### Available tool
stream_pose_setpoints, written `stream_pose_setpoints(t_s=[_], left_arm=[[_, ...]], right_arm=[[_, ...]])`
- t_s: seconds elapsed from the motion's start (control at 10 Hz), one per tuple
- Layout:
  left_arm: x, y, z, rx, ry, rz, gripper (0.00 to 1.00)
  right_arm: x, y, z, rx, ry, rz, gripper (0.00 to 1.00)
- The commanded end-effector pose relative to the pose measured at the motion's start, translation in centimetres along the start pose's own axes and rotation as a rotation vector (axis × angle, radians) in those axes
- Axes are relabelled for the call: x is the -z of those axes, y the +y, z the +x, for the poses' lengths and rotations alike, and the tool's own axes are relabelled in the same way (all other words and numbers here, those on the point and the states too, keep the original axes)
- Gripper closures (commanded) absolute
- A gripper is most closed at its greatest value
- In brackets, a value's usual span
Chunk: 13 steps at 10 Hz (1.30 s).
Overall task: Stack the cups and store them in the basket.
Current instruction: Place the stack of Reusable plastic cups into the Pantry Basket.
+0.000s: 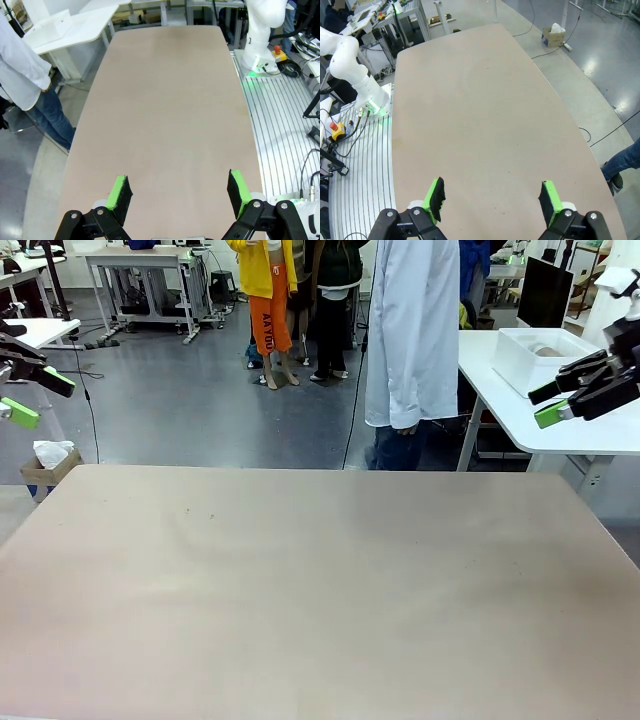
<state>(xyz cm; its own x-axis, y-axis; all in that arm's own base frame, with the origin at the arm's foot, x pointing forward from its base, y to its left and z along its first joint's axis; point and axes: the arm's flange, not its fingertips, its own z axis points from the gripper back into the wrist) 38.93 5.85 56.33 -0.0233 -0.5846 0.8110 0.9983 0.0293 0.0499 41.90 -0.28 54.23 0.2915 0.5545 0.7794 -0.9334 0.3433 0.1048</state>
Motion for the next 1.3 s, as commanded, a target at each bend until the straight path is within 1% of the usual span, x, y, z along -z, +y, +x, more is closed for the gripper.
stream_pose_setpoints(t_s=[0.0, 1.2], left_arm=[[0.15, -0.18, 0.29, -0.010, -0.009, 0.011, 0.00], [0.15, -0.18, 0.29, -0.010, -0.009, 0.011, 0.00]], right_arm=[[-0.21, -0.10, 0.47, 0.017, 0.003, 0.004, 0.00], [-0.21, -0.10, 0.47, 0.017, 0.003, 0.004, 0.00]])
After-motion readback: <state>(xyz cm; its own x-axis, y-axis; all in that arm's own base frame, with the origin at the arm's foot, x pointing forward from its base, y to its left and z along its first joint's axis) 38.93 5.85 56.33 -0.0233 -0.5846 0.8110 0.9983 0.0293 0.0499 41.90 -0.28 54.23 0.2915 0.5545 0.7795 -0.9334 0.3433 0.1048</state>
